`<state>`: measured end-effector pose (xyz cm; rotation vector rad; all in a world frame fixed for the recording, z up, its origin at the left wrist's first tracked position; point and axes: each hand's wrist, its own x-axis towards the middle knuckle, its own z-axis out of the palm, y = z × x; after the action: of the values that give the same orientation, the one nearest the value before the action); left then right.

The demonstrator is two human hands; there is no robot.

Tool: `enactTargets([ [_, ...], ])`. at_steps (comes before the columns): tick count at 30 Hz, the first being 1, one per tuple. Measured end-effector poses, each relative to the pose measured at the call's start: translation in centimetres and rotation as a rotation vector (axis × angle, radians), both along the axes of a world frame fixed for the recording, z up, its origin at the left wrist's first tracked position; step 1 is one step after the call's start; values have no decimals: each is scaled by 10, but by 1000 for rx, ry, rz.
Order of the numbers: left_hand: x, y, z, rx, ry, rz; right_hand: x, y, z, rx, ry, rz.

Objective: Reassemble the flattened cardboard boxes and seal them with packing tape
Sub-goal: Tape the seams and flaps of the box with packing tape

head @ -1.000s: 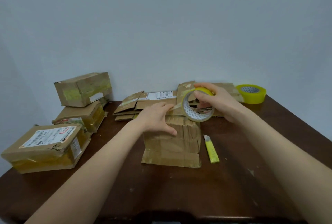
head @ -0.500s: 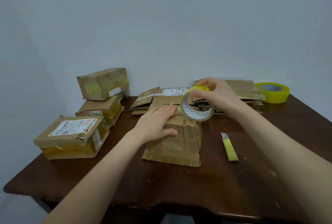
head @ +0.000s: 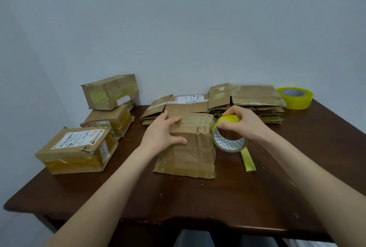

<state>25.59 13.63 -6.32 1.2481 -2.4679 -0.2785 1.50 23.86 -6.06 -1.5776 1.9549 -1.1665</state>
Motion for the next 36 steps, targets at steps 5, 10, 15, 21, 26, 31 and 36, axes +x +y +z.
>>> enactTargets([
  [5,-10,6,4,-106,-351,38,4,2,-5,-37,-9,5],
  [10,-42,27,-2,-235,-439,-73,5,2,-7,-65,-23,4],
  [15,-49,38,-7,-242,-397,-20,6,-2,-10,-89,-30,8],
  [21,-62,35,-11,-366,-348,-109,-3,-5,-13,-80,-41,0],
  [26,-61,30,-14,-387,-341,-101,-12,-4,-13,-97,-80,0],
  [31,-61,32,-12,-372,-338,-94,-17,-3,-10,-42,-31,5],
  [36,-68,34,-3,-253,-308,-85,-29,20,-11,195,90,-51],
])
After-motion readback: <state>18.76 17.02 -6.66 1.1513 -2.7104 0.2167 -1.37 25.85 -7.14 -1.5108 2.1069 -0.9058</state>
